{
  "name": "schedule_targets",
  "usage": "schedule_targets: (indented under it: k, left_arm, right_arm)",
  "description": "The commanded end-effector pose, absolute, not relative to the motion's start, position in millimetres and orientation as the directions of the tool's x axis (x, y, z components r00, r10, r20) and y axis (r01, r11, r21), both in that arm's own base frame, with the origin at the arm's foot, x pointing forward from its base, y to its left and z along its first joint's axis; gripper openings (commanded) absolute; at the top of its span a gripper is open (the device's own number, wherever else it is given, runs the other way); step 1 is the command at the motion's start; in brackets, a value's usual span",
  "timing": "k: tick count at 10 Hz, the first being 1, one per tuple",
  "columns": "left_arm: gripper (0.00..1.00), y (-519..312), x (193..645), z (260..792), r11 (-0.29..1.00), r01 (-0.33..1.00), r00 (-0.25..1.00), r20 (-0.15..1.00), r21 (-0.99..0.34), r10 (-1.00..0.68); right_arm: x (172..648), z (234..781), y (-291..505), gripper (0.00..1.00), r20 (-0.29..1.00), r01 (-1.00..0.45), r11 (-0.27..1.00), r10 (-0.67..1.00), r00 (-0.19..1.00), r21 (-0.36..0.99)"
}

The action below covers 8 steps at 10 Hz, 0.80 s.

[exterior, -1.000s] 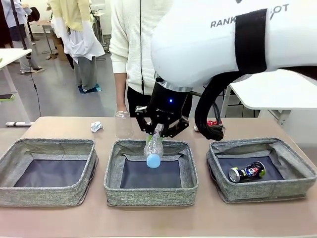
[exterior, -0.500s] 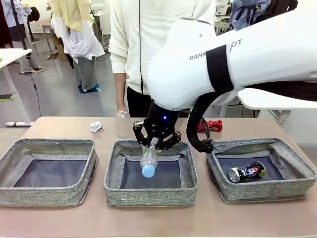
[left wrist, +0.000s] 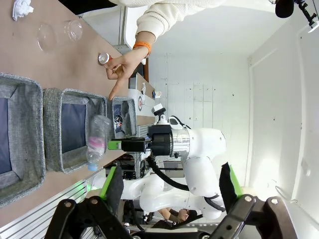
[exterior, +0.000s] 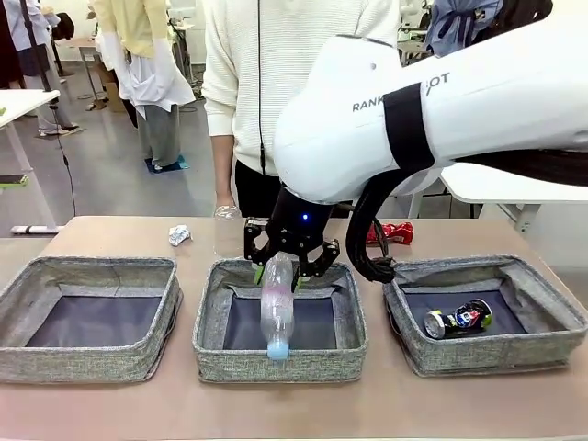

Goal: Sort the waste into the appropriate baskets.
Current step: Place the picked waste into the Fabric basket indicated by the person.

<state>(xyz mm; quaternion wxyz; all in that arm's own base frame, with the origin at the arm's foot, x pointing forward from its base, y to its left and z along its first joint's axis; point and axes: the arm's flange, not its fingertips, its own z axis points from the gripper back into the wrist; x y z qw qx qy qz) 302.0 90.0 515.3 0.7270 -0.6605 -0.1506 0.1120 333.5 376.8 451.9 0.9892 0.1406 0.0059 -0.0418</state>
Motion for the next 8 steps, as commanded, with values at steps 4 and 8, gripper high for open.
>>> schedule_targets:
  k: [4, 8]
  left_arm:
    - [1.0, 88.1, 300.5, 517.1, 0.089, 0.05, 0.93, 0.079, -0.995, 0.36]
    - [1.0, 88.1, 300.5, 517.1, 0.089, 0.05, 0.93, 0.079, -0.995, 0.36]
  right_arm:
    - [334.0, 448.6, 375.2, 1.0, 0.004, 0.082, 0.951, -0.087, 0.996, 0.3]
    - [336.1, 451.8, 369.1, 1.0, -0.09, 0.046, 0.93, -0.014, 0.996, 0.365]
